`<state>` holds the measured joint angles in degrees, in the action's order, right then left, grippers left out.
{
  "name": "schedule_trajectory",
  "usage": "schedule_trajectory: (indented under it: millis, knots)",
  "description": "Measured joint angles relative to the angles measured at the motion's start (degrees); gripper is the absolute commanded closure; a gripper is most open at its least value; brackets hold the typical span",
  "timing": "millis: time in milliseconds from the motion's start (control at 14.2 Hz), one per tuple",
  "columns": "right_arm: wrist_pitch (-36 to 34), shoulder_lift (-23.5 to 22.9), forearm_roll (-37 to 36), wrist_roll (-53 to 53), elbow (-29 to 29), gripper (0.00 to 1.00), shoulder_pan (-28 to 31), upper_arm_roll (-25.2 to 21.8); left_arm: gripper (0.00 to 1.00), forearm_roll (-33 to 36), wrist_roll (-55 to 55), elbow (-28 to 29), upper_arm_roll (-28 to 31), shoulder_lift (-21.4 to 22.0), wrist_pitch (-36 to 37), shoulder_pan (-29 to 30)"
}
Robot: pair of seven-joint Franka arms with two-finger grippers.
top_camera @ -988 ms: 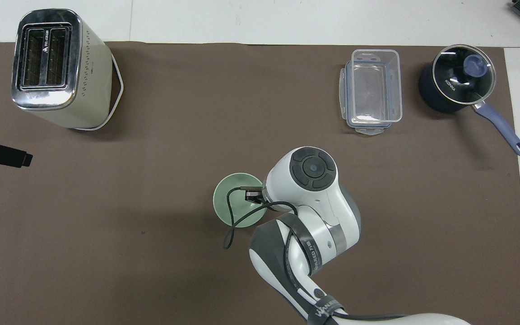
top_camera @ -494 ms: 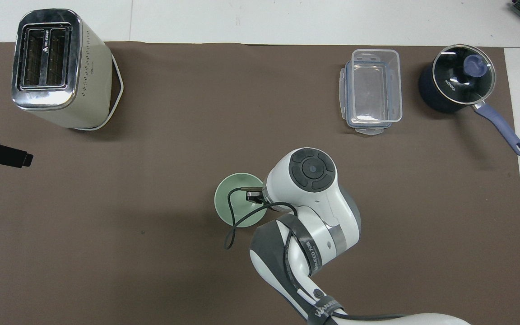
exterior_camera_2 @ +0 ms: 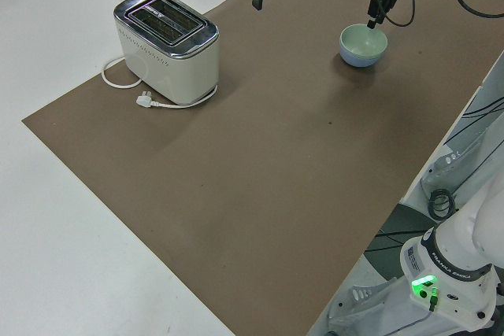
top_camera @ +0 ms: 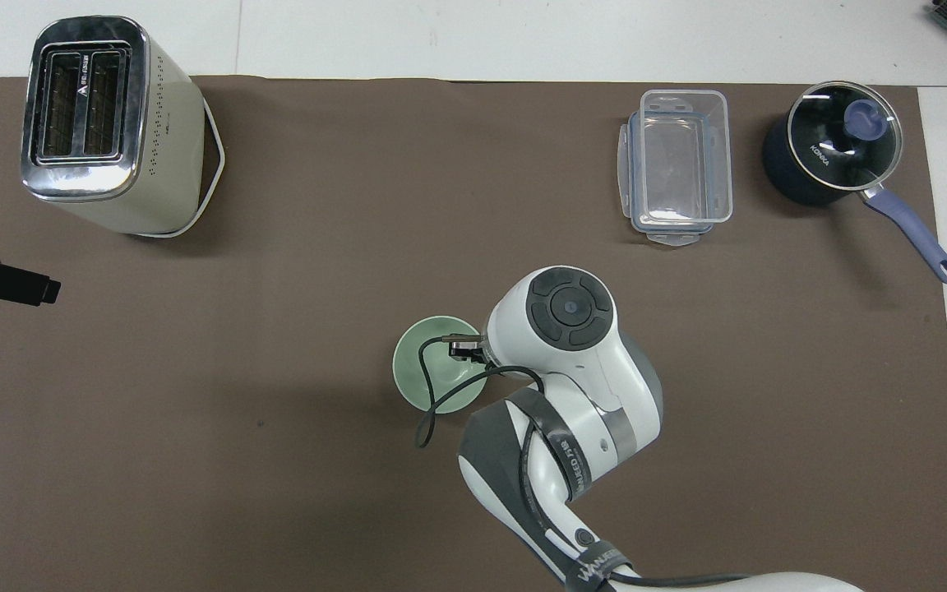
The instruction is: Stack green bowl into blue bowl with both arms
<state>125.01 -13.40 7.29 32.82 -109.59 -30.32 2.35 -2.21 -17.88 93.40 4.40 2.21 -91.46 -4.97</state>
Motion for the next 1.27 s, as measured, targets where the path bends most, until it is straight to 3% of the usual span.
schedule_trajectory:
  millis: [423, 847, 1270]
  knots:
    - [-3.77, 5.97, -4.79, -4.07, 3.54, 0.0, 7.6, -0.67, 0.0, 0.0, -0.01, 0.0, 0.0, 0.0, 0.0, 0.0]
    - [-8.75, 8.63, -6.78, -8.99, 8.03, 0.0, 14.8, -0.91, 0.0, 0.0, -0.01, 0.0, 0.07, 0.0, 0.0, 0.0]
    - [-22.16, 15.87, -6.68, -15.42, 10.97, 0.0, 22.28, -0.99, 0.0, 0.0, 0.01, 0.0, -0.12, 0.0, -0.02, 0.0]
